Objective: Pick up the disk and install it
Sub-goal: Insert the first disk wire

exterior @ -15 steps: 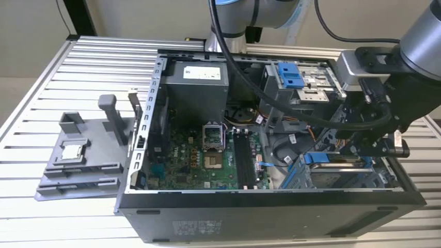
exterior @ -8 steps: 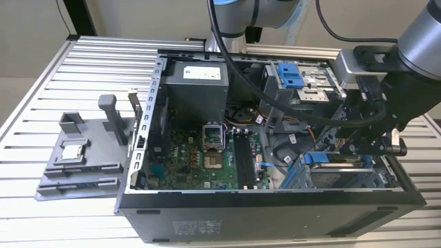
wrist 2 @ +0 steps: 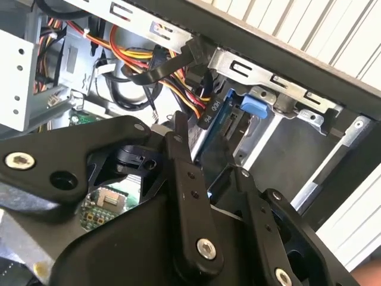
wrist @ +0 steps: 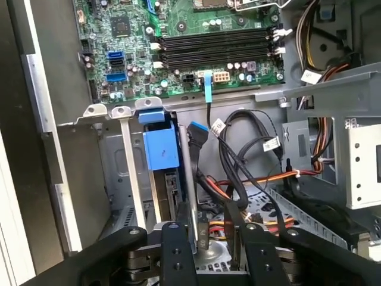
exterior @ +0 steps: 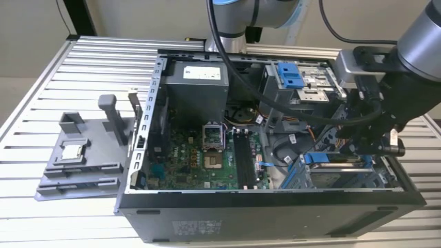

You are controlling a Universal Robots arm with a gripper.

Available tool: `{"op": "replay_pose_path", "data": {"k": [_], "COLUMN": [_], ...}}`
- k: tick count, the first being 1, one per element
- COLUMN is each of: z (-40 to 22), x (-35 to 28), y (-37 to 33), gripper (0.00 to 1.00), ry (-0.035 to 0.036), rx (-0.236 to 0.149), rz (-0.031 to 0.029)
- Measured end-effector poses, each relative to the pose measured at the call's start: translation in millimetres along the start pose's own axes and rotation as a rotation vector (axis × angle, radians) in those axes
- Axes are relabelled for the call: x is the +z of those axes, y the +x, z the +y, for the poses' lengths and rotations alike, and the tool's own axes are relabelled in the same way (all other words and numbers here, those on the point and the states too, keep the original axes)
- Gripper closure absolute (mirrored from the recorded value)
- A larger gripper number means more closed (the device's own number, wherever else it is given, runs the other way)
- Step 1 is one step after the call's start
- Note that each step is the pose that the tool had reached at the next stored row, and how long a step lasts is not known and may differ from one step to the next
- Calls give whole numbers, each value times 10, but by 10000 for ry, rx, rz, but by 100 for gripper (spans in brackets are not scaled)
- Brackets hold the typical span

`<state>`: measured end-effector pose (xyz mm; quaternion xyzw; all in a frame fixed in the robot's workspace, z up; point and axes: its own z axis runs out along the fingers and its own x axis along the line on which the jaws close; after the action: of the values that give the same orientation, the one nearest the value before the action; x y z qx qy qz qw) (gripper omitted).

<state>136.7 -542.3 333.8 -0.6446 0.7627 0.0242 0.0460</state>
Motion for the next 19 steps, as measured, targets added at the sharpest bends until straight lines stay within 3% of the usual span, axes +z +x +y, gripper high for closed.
{"op": "replay_pose_path", "data": {"k": [19], "z": [-18], "x": [106], "y": [-48], "gripper": [0], "ry": [71], "rx": [607], "rz": [2]}}
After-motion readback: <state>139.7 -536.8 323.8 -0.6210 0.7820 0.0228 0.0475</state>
